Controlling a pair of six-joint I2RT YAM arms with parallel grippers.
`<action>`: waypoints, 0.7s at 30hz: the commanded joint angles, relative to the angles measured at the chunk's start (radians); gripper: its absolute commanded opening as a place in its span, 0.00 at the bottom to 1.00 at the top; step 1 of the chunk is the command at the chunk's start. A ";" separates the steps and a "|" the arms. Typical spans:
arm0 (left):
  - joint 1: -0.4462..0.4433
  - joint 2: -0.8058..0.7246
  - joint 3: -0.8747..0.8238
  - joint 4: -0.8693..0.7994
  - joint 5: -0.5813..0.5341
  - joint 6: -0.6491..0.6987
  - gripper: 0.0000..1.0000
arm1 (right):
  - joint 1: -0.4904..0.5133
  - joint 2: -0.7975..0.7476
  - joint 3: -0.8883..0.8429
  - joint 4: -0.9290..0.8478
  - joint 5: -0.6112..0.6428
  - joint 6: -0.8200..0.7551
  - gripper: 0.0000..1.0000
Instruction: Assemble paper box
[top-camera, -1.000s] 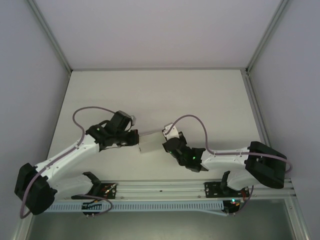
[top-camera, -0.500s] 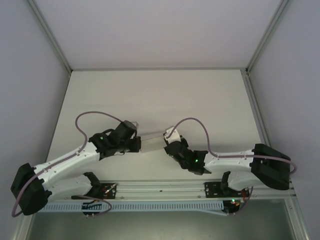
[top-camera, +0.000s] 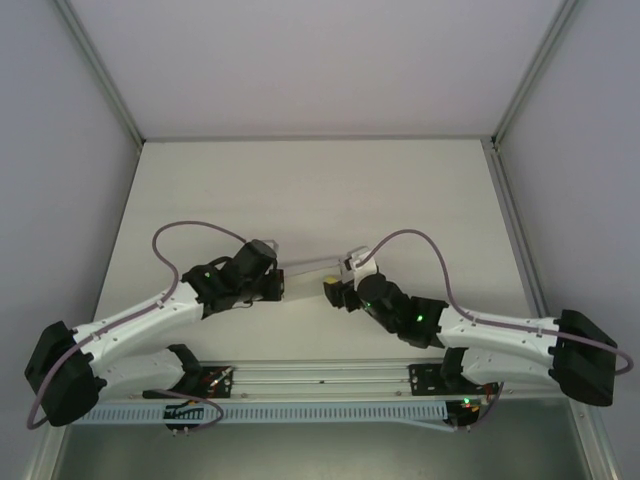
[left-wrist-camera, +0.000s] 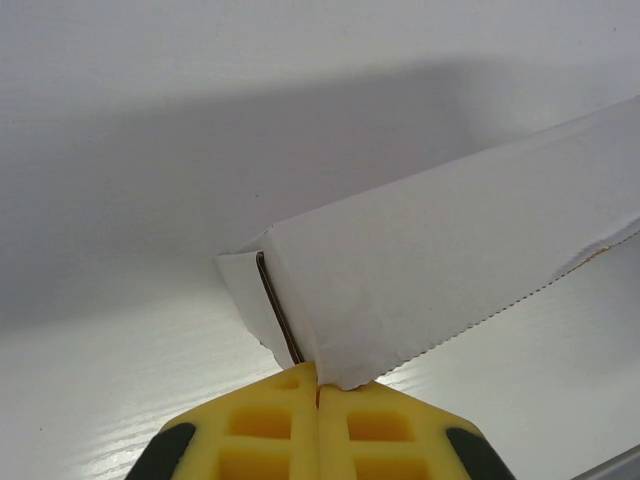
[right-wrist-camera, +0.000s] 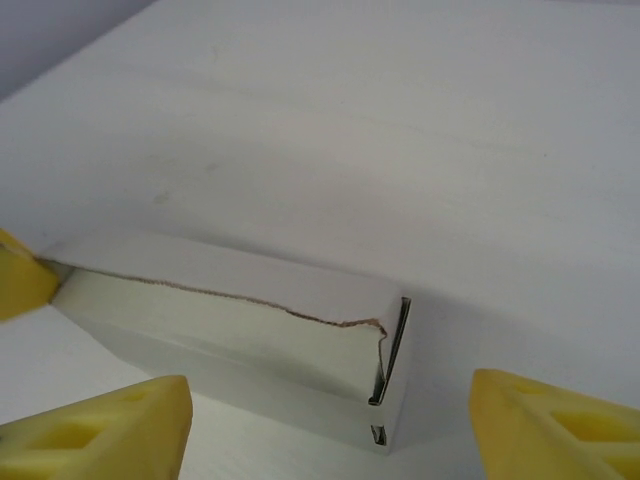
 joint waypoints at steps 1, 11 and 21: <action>-0.005 0.024 -0.019 -0.077 -0.025 0.009 0.00 | -0.036 -0.046 0.043 -0.063 -0.028 0.062 0.77; -0.007 0.054 0.002 -0.060 -0.006 0.044 0.00 | -0.219 0.068 0.301 -0.317 -0.108 0.105 1.00; -0.007 0.057 0.009 -0.065 -0.012 0.049 0.00 | -0.341 0.193 0.259 -0.250 -0.341 0.164 0.97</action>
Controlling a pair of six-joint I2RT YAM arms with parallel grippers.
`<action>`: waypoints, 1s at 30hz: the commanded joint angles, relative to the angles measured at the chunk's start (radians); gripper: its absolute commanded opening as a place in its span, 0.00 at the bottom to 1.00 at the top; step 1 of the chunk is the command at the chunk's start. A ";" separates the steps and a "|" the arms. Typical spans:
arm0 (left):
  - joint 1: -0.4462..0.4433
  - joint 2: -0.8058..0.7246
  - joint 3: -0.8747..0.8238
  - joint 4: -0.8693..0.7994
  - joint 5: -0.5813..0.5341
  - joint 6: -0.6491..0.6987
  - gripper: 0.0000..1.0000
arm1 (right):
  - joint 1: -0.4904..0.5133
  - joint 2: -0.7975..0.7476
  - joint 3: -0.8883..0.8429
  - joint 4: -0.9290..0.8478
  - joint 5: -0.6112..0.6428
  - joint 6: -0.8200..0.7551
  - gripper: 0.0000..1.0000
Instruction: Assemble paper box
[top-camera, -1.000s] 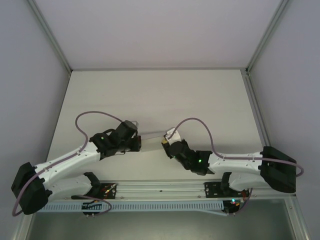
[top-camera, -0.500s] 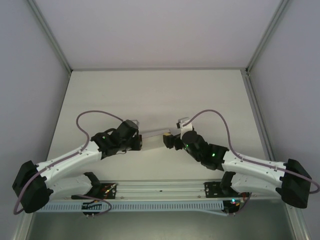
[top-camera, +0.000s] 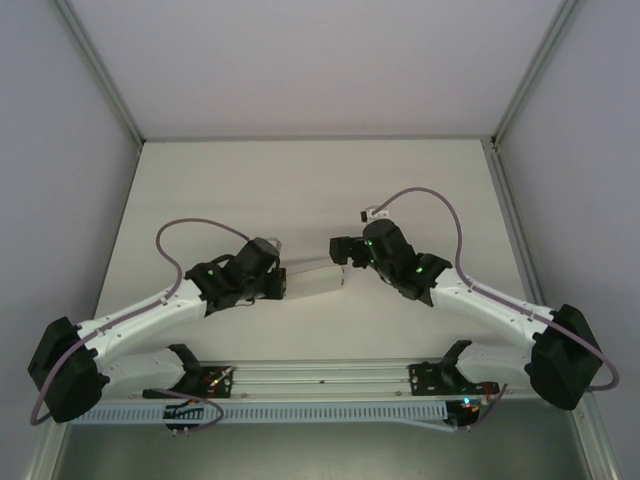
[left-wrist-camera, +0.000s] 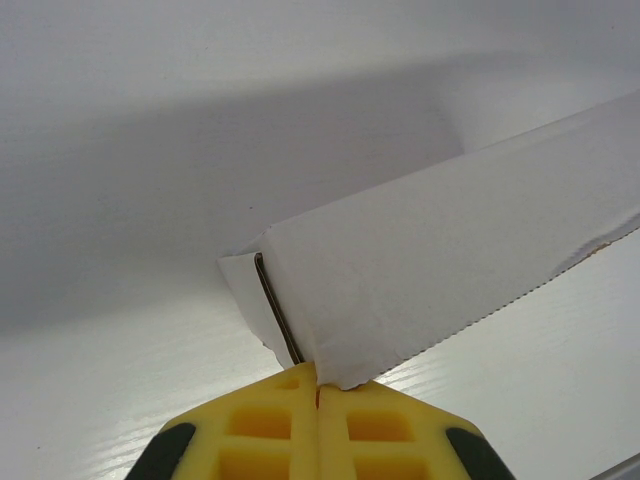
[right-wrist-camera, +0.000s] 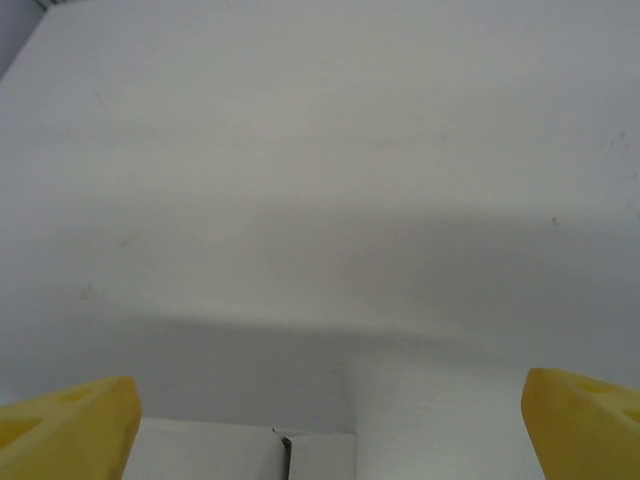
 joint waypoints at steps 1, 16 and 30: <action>-0.007 0.029 -0.006 -0.077 -0.008 0.031 0.00 | -0.010 0.032 -0.025 0.018 -0.095 0.027 0.96; -0.007 0.038 -0.009 -0.060 0.003 0.060 0.00 | -0.049 0.085 -0.258 0.139 -0.176 0.211 0.78; -0.006 0.037 0.103 -0.208 0.048 0.091 0.35 | -0.011 0.090 -0.433 0.310 -0.151 0.220 0.69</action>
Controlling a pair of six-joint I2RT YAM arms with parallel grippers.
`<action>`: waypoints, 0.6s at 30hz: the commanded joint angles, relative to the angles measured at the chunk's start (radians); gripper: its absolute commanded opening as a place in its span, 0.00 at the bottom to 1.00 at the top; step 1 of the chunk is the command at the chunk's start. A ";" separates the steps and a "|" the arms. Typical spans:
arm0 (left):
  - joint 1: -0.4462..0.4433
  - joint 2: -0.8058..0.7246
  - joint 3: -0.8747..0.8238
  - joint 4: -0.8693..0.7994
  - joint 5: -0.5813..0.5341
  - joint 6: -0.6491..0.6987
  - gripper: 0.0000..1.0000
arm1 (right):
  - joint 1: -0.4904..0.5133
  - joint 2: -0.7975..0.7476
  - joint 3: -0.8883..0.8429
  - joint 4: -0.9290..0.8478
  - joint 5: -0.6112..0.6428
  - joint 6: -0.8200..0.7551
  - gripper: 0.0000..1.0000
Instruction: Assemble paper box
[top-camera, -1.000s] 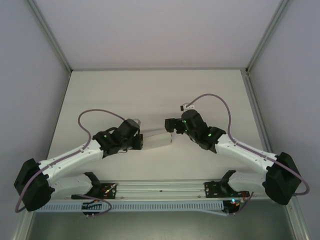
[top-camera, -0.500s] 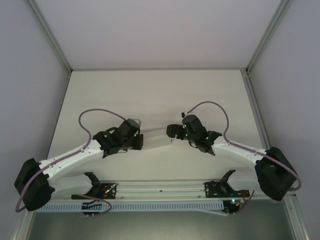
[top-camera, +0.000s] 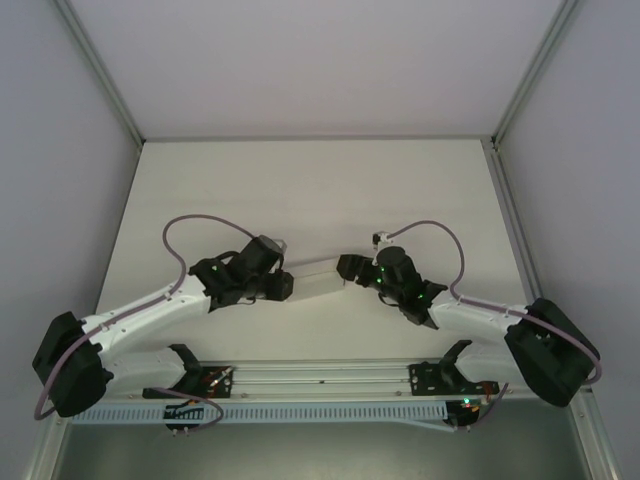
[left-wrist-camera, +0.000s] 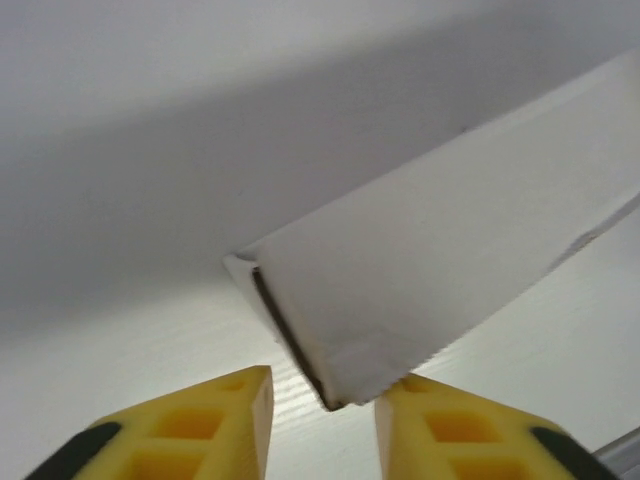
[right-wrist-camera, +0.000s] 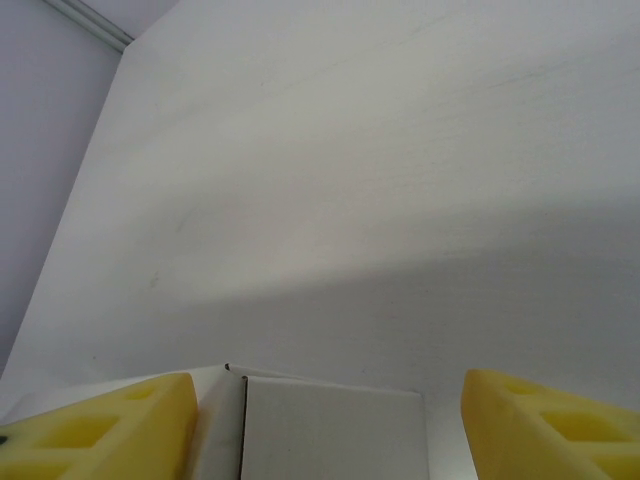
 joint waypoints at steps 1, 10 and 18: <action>-0.005 -0.006 0.067 -0.152 0.013 0.024 0.38 | 0.031 0.059 -0.063 -0.224 0.033 -0.033 0.69; -0.005 -0.027 0.173 -0.257 0.002 0.030 0.81 | 0.070 0.084 -0.049 -0.257 0.104 -0.057 0.63; 0.065 -0.110 0.203 -0.232 0.003 -0.013 1.00 | 0.102 0.088 -0.020 -0.293 0.170 -0.089 0.63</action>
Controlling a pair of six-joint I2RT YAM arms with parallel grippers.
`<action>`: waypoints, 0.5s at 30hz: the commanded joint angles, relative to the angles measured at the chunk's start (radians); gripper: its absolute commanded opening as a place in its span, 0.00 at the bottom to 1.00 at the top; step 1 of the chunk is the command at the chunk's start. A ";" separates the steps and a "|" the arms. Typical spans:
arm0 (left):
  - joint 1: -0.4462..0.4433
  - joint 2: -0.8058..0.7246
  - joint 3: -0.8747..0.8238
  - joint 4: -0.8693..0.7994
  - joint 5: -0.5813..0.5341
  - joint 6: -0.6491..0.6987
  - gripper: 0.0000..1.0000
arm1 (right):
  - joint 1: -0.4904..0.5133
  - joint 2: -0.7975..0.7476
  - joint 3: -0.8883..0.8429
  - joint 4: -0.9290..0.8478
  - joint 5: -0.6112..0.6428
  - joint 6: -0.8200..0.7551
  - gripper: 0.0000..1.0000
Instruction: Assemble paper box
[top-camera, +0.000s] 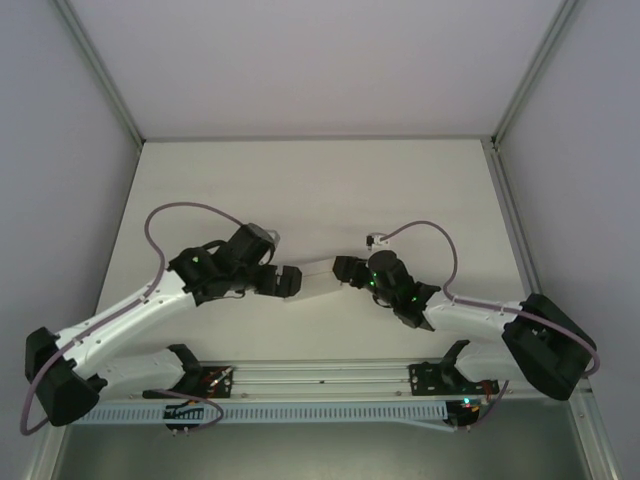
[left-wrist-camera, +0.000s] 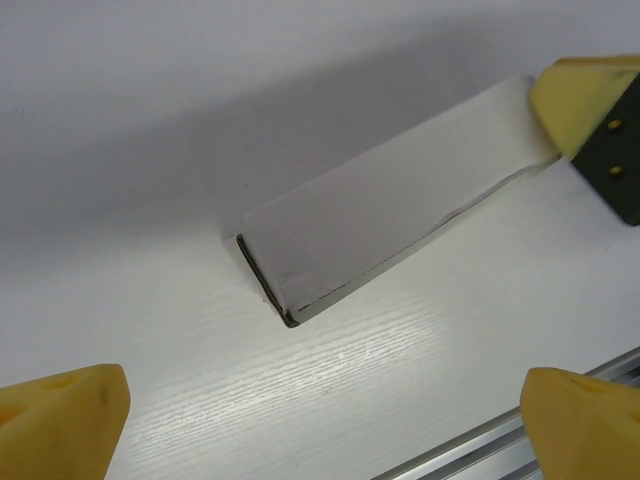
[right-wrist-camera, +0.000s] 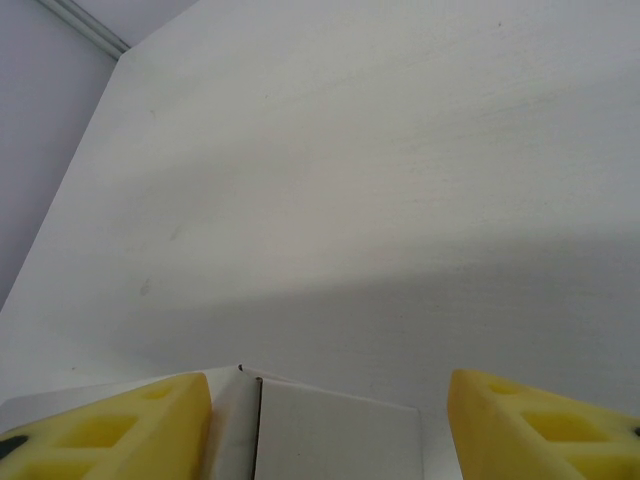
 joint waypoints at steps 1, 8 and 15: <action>0.068 -0.039 0.019 -0.009 -0.001 -0.040 1.00 | 0.024 0.059 -0.040 -0.306 0.046 -0.070 0.62; 0.271 -0.097 -0.182 0.226 0.242 -0.052 1.00 | 0.037 0.060 -0.026 -0.312 0.056 -0.081 0.60; 0.297 -0.064 -0.331 0.389 0.326 -0.057 0.99 | 0.038 0.058 -0.029 -0.313 0.063 -0.077 0.60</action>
